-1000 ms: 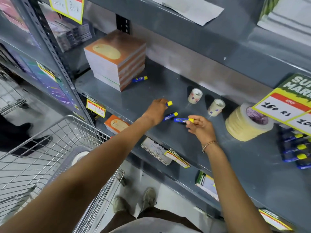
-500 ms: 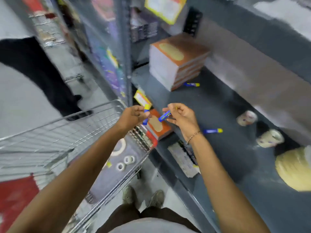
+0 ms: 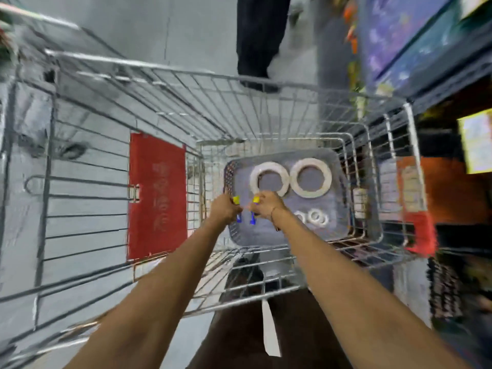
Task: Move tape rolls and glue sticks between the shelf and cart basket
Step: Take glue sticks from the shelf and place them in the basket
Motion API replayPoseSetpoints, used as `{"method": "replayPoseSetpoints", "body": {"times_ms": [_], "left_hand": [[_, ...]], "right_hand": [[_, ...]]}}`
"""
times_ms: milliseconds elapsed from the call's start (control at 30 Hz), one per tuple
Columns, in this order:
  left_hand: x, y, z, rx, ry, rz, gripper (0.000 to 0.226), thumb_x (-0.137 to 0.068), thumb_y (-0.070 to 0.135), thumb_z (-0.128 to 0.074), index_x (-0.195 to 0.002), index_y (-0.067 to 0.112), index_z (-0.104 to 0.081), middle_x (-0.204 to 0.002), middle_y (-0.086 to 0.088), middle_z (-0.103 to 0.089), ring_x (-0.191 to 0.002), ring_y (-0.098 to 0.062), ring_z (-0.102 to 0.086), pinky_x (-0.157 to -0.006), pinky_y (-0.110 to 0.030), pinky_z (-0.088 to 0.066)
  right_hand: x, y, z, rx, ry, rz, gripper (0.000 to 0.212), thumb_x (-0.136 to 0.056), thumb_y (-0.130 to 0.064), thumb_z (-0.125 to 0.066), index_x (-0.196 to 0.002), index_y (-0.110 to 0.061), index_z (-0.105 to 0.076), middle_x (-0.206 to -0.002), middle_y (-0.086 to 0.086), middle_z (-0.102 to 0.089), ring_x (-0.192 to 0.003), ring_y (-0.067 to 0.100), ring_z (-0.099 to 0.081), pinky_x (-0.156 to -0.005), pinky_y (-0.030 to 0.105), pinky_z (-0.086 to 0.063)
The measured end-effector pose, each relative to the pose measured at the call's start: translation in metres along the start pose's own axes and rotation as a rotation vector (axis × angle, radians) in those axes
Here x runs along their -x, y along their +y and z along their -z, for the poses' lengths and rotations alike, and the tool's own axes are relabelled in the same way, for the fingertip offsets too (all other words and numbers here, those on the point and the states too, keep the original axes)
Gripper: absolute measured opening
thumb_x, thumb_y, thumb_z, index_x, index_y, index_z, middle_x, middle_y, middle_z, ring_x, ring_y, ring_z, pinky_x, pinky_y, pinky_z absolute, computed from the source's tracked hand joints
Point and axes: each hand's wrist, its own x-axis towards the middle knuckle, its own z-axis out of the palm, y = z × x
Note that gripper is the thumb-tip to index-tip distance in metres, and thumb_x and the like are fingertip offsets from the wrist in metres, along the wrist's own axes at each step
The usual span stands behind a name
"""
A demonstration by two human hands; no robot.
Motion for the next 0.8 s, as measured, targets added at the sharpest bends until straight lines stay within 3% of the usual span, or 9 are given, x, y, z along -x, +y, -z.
{"method": "replayPoseSetpoints", "body": {"times_ms": [100,233,333,400,500,567,667,733,800], "left_hand": [[-0.014,-0.015,-0.021,-0.096,-0.007,-0.046,0.022,-0.079,0.022,-0.071,-0.081,0.000,-0.071,-0.090,-0.029,-0.071,-0.089,-0.038,-0.068,-0.073,-0.040,-0.052],[-0.028,-0.023,-0.041,-0.256,-0.031,-0.105,0.042,-0.085,0.032,-0.055,-0.104,-0.005,-0.064,-0.108,-0.029,-0.066,-0.104,-0.041,-0.061,-0.086,-0.044,-0.047],[-0.032,-0.019,-0.050,-0.358,-0.055,-0.113,0.030,-0.088,0.017,-0.058,-0.109,-0.005,-0.058,-0.115,-0.028,-0.064,-0.109,-0.041,-0.059,-0.091,-0.044,-0.046],[-0.028,-0.014,-0.049,-0.385,-0.034,-0.091,0.027,-0.088,0.010,-0.054,-0.109,-0.007,-0.057,-0.116,-0.029,-0.063,-0.110,-0.043,-0.058,-0.091,-0.045,-0.046],[-0.014,0.003,-0.037,-0.472,-0.019,-0.125,0.026,-0.087,0.008,-0.053,-0.107,-0.007,-0.060,-0.114,-0.028,-0.064,-0.109,-0.040,-0.060,-0.090,-0.043,-0.049],[-0.002,0.024,-0.025,-0.481,-0.019,-0.207,0.022,-0.084,0.005,-0.054,-0.099,-0.007,-0.065,-0.107,-0.028,-0.067,-0.105,-0.040,-0.062,-0.086,-0.041,-0.050],[0.029,0.073,-0.011,-0.460,-0.051,-0.309,0.024,-0.087,0.010,-0.050,-0.098,-0.003,-0.067,-0.101,-0.025,-0.070,-0.099,-0.038,-0.066,-0.086,-0.041,-0.055],[0.060,0.118,-0.009,-0.466,-0.090,-0.431,0.027,-0.091,0.014,-0.048,-0.093,-0.003,-0.068,-0.094,-0.023,-0.073,-0.090,-0.035,-0.069,-0.083,-0.041,-0.057],[0.098,0.166,-0.017,-0.473,-0.144,-0.622,0.024,-0.089,0.013,-0.050,-0.086,-0.004,-0.067,-0.090,-0.024,-0.073,-0.085,-0.035,-0.069,-0.078,-0.040,-0.056]], "right_hand": [[-0.024,0.013,-0.025,0.168,0.013,-0.039,0.046,-0.079,-0.016,-0.069,-0.050,-0.019,-0.033,-0.059,0.006,-0.044,-0.068,0.016,-0.046,-0.057,0.027,-0.032],[-0.039,0.020,-0.039,0.237,-0.008,-0.068,0.034,-0.086,-0.013,-0.063,-0.060,-0.018,-0.042,-0.069,0.004,-0.044,-0.062,0.012,-0.043,-0.063,0.028,-0.039],[-0.043,0.021,-0.042,0.227,-0.107,-0.135,0.032,-0.096,-0.007,-0.048,-0.064,-0.009,-0.049,-0.067,0.015,-0.047,-0.072,0.025,-0.050,-0.064,0.027,-0.043],[-0.041,0.024,-0.040,0.280,-0.177,-0.128,0.043,-0.098,-0.007,-0.041,-0.056,-0.012,-0.036,-0.060,0.008,-0.036,-0.082,0.021,-0.041,-0.053,0.026,-0.036],[-0.023,0.019,-0.013,0.262,-0.160,-0.155,0.042,-0.094,-0.009,-0.047,-0.057,-0.021,-0.032,-0.061,-0.002,-0.035,-0.068,0.019,-0.044,-0.053,0.025,-0.038],[-0.007,0.008,0.013,0.191,-0.083,-0.191,0.035,-0.093,-0.009,-0.048,-0.059,-0.014,-0.041,-0.063,0.006,-0.043,-0.064,0.024,-0.048,-0.062,0.030,-0.040],[0.032,-0.004,0.056,0.013,0.074,-0.139,0.022,-0.092,-0.012,-0.050,-0.076,-0.007,-0.063,-0.090,0.026,-0.061,-0.102,0.035,-0.063,-0.075,0.032,-0.048],[0.071,0.002,0.088,-0.107,0.227,-0.098,0.036,-0.090,-0.012,-0.052,-0.054,-0.016,-0.047,-0.073,0.017,-0.056,-0.090,0.036,-0.066,-0.074,0.039,-0.053],[0.117,0.020,0.122,-0.306,0.411,-0.100,0.035,-0.090,-0.016,-0.052,-0.056,-0.010,-0.051,-0.068,0.016,-0.061,-0.072,0.035,-0.066,-0.065,0.041,-0.055]]}}
